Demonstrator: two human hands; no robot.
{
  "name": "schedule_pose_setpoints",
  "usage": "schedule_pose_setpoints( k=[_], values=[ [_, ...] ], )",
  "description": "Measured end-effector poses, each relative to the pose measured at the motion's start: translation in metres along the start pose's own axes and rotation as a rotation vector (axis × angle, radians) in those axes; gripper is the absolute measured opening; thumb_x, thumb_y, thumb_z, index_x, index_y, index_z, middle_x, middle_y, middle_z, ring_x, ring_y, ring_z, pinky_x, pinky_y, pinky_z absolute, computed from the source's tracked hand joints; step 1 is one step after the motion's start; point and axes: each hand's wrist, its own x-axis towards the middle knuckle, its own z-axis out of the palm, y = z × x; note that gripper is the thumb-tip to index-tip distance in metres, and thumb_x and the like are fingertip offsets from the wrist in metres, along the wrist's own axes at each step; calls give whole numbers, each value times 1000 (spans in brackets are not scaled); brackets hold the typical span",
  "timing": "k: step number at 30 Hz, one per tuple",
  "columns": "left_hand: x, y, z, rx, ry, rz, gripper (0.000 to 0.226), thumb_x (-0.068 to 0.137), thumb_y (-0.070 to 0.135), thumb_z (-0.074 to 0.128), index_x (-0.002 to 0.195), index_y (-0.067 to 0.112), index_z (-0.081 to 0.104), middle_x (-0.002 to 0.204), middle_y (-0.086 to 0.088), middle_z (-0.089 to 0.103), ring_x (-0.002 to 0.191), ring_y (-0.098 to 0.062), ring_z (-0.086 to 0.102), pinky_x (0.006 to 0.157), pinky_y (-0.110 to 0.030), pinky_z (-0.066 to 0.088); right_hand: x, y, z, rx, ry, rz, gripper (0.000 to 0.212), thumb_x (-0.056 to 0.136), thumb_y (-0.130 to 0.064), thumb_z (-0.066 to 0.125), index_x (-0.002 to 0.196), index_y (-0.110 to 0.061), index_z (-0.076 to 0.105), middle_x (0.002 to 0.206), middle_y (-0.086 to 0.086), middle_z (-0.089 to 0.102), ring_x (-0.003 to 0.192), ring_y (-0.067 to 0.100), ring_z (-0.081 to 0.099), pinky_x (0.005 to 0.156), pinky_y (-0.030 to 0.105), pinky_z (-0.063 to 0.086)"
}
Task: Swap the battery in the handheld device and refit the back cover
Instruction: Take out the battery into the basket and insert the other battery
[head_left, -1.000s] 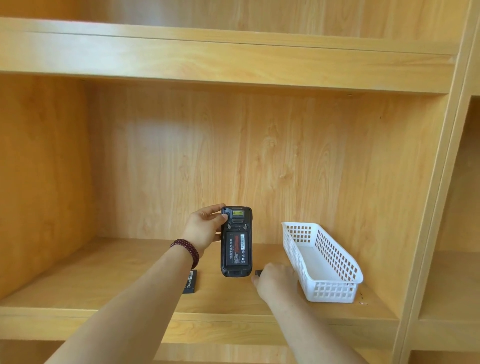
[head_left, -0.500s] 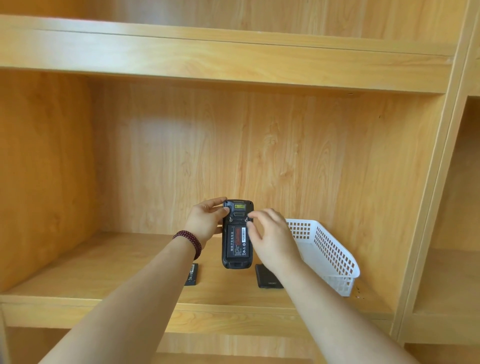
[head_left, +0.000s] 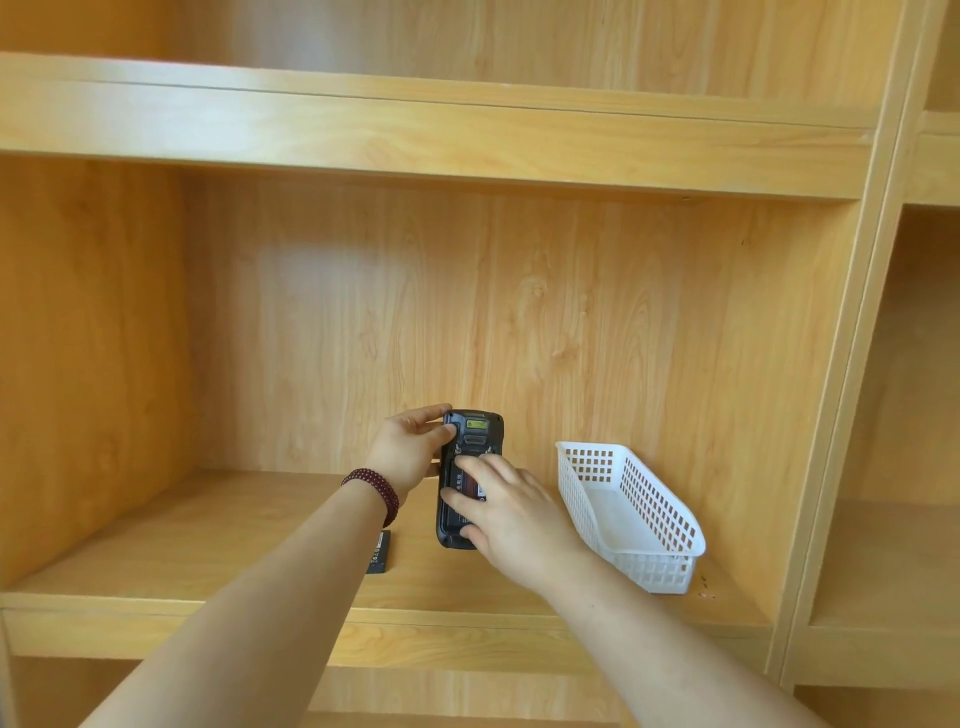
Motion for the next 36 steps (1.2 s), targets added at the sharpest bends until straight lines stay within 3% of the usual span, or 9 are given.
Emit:
schedule_pose_setpoints(
  k=[6,16,19,24,27,32,36],
  values=[
    [-2,3,4,11,2,9,31,93,6,61,123,12,63,101,-9,74,86,-21,70,67,-31,60,1,4,-12,31,-51,-8,44,90,-27,62,134,-21,57,151,9,38,139,29,33,106,47,42],
    [-5,5,10,15,-2,11,31,92,5,61,123,10,63,100,-9,74,85,-21,70,63,-29,59,0,-7,-10,-94,-22,28,40,71,-13,76,110,-19,66,135,11,52,119,32,53,87,42,54],
    [-6,4,10,6,5,8,30,93,5,60,122,11,62,99,-9,74,84,-21,70,65,-30,59,-2,-9,-9,-117,-9,30,44,62,-17,81,103,-18,67,128,11,58,111,32,60,77,39,58],
    [-5,6,7,-10,25,15,29,94,5,58,122,13,62,100,-9,74,86,-22,70,69,-33,60,-1,-5,-12,-70,16,27,54,55,-28,82,108,-21,72,125,8,66,115,29,65,74,36,60],
    [-5,8,7,-21,28,12,29,94,6,58,122,12,62,101,-11,73,85,-22,70,67,-32,60,-3,-5,-11,-6,15,33,49,63,-24,75,111,-20,70,133,11,61,122,31,59,82,41,60],
    [-6,7,7,-9,19,7,29,93,4,59,121,12,62,98,-9,74,85,-22,71,67,-34,60,-8,-9,-14,104,-65,70,48,83,-15,59,130,-19,54,157,11,28,145,28,22,104,46,44],
    [-7,7,5,-13,21,-3,30,93,5,59,123,12,62,98,-11,74,87,-23,70,67,-34,60,-7,-9,-19,80,-75,65,48,85,-10,60,132,-20,52,154,12,30,146,30,21,111,48,38]
  ],
)
